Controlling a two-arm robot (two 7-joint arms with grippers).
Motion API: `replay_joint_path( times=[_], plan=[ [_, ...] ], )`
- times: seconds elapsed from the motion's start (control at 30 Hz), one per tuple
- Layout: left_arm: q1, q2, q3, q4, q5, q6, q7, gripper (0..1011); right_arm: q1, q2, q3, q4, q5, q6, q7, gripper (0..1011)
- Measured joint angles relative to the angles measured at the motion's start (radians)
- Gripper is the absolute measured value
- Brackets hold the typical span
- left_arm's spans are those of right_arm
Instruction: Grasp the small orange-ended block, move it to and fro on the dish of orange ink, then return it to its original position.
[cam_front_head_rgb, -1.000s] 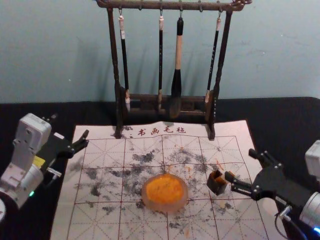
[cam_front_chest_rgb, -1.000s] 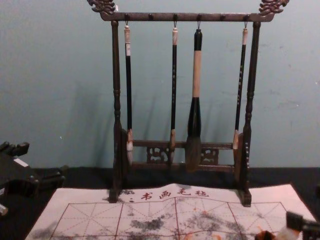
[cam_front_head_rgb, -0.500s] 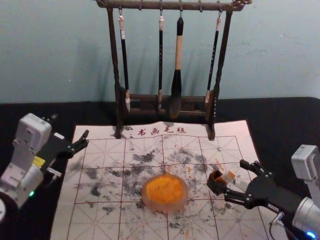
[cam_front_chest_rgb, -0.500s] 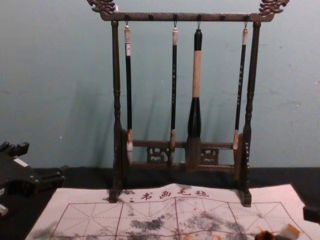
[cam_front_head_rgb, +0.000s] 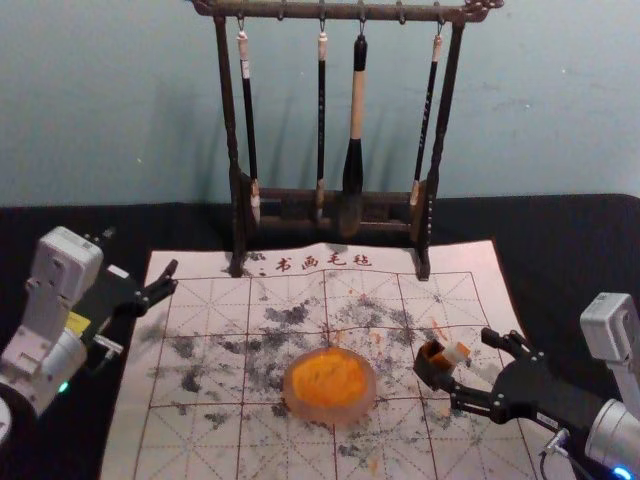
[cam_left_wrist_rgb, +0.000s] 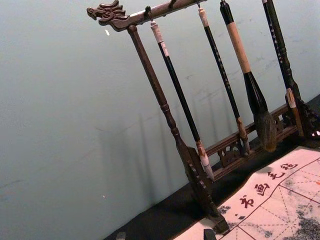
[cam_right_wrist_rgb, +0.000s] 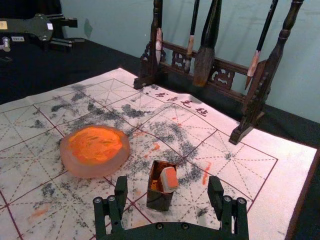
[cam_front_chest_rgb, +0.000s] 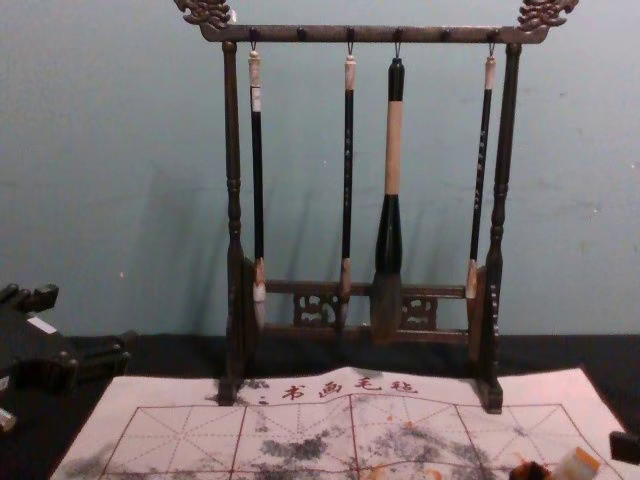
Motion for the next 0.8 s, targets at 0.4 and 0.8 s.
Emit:
replay_joint_path(
  times=[0.4,0.8],
  plan=[
    [0.0,0.0,0.0,0.0,0.0,0.0,0.0,1002,0.001,-0.025,0.021,0.013,-0.013,0.011,0.017,1003],
    [0.0,0.0,0.0,0.0,0.0,0.0,0.0,1001,0.001,-0.026,0.022,0.014,-0.014,0.012,0.018,1003]
  ],
)
